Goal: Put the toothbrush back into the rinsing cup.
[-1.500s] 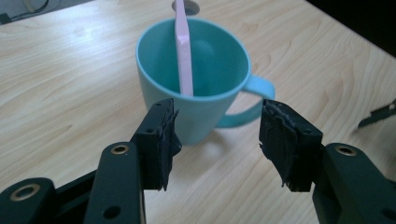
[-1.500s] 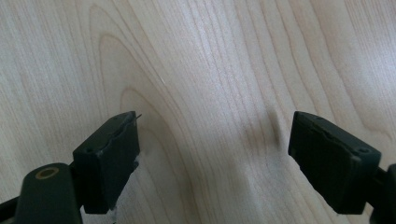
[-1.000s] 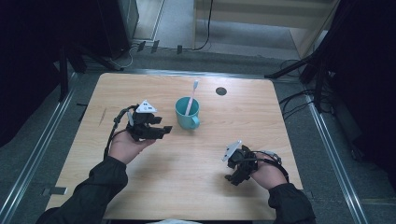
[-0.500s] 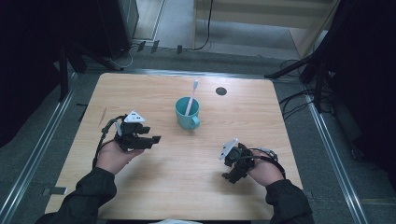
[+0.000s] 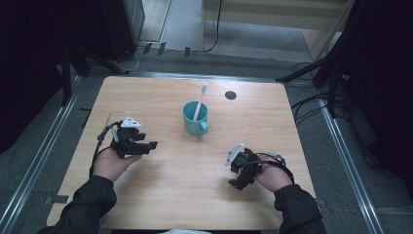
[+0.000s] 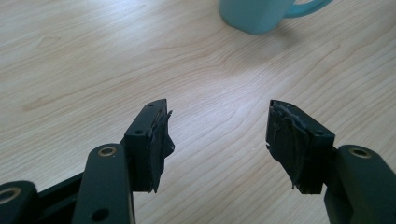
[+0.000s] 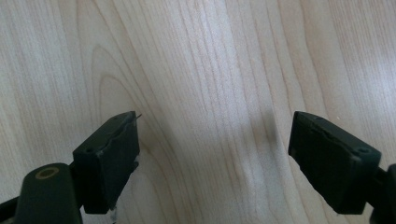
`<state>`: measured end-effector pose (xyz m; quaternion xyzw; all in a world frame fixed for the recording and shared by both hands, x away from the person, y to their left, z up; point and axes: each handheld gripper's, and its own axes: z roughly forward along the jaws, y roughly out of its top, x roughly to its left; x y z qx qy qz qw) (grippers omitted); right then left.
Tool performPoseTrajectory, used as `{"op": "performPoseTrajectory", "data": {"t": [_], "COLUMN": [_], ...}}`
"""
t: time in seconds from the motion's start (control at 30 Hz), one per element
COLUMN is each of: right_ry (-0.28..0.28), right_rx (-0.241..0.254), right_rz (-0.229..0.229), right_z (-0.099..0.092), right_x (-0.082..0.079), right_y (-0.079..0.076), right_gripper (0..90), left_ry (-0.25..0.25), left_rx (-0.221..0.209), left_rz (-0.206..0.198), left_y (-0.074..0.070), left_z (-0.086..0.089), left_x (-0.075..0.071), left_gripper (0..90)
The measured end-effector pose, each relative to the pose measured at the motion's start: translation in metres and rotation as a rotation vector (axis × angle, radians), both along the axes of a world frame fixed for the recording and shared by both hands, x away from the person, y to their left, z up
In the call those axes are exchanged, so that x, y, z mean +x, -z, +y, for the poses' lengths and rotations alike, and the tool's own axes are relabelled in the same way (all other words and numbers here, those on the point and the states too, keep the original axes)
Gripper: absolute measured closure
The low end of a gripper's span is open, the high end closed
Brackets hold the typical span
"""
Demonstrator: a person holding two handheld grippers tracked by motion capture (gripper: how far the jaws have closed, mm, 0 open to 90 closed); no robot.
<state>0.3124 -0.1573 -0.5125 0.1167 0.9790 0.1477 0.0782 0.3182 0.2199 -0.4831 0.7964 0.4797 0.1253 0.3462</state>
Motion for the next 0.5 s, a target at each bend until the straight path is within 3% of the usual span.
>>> {"op": "performPoseTrajectory", "data": {"t": [0.5], "right_ry": [0.004], "right_rx": [-0.007], "right_rz": [0.002], "right_z": [-0.0002], "right_x": [-0.0015], "right_y": [0.0013], "right_gripper": [16.5], "left_ry": [0.006], "left_rx": [0.0], "left_rz": [0.005], "left_y": [0.0009], "left_z": [0.0005], "left_x": [0.0021], "left_gripper": [38.6]}}
